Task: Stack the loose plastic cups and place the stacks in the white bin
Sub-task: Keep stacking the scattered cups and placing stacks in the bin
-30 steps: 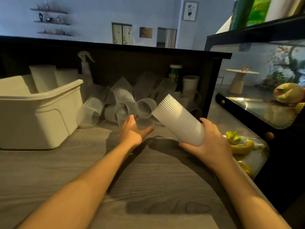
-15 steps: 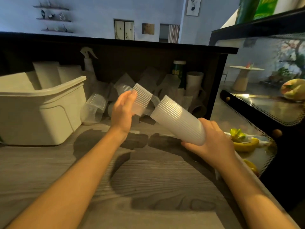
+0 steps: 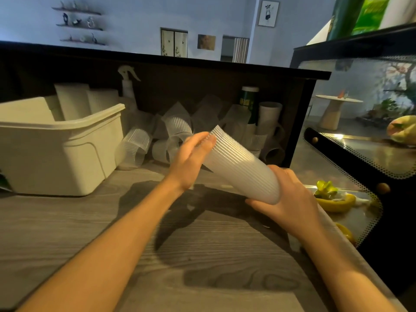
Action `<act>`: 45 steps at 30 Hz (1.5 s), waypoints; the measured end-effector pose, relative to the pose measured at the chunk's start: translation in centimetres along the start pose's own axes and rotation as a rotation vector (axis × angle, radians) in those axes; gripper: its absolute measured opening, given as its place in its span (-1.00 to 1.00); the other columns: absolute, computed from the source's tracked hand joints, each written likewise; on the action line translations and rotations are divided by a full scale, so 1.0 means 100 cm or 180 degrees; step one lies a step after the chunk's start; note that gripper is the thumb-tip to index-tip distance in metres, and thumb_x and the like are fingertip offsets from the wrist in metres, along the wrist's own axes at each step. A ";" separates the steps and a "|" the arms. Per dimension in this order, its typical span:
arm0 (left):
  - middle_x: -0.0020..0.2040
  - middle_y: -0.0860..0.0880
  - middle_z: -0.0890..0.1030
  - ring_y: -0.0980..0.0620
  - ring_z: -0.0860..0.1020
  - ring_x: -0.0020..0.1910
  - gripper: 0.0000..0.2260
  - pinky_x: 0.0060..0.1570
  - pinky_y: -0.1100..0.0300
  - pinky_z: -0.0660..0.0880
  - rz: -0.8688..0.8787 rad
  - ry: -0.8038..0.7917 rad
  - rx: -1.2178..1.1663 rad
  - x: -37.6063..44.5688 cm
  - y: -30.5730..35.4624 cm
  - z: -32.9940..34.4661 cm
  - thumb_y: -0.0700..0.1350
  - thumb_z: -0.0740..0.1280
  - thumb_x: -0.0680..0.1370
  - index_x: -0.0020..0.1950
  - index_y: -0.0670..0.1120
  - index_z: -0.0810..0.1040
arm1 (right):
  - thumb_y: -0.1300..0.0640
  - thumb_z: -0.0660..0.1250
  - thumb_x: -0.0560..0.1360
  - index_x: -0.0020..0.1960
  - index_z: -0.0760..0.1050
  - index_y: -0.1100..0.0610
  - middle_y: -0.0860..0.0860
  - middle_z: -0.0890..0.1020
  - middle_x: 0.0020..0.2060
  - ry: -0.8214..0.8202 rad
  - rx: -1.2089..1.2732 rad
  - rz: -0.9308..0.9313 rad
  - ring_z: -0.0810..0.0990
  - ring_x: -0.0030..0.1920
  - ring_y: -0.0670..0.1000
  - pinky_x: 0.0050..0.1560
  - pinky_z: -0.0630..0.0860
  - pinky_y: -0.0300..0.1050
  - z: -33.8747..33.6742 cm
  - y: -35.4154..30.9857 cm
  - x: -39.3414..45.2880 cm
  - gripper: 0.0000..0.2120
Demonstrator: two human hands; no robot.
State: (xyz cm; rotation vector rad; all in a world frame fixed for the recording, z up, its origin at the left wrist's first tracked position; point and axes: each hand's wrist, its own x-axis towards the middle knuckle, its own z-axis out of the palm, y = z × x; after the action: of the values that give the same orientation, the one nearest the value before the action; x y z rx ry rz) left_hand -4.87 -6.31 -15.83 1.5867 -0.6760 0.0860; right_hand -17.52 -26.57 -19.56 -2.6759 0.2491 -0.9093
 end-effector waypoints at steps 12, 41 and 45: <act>0.22 0.08 0.54 0.17 0.52 0.18 -0.50 0.18 0.16 0.50 -0.0043 -0.0409 -0.0186 -0.004 -0.003 0.010 0.33 0.00 0.53 0.33 0.14 0.44 | -0.33 0.47 0.25 0.38 0.31 -0.04 -0.06 0.48 0.16 0.0041 -0.0020 0.0049 0.45 0.06 -0.07 -0.09 0.46 -0.08 0.001 0.003 0.000 -0.19; 0.34 -0.15 0.43 -0.17 0.42 0.29 -0.29 0.21 -0.08 0.44 -0.0453 0.1064 0.2649 0.051 -0.063 -0.043 0.27 0.41 0.43 0.40 -0.11 0.30 | -0.38 0.41 0.23 0.35 0.26 -0.12 -0.20 0.35 0.06 -0.0033 0.0494 0.0293 0.41 0.02 -0.12 -0.07 0.45 -0.11 0.010 -0.023 0.012 -0.21; 0.40 -0.13 0.35 -0.15 0.38 0.34 -0.29 0.24 -0.04 0.39 -0.0432 0.1031 0.2207 0.047 -0.053 -0.047 0.22 0.39 0.47 0.48 -0.05 0.21 | -0.44 0.36 0.20 0.32 0.26 -0.15 -0.20 0.36 0.03 -0.0073 0.0490 0.0312 0.42 0.01 -0.12 -0.06 0.50 -0.05 0.009 -0.025 0.014 -0.22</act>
State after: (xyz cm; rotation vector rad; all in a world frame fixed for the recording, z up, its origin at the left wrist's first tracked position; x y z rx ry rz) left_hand 2.98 -3.80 -17.74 2.2102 -0.2859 0.5097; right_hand -15.66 -24.40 -18.63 -2.5083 0.2901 -0.8325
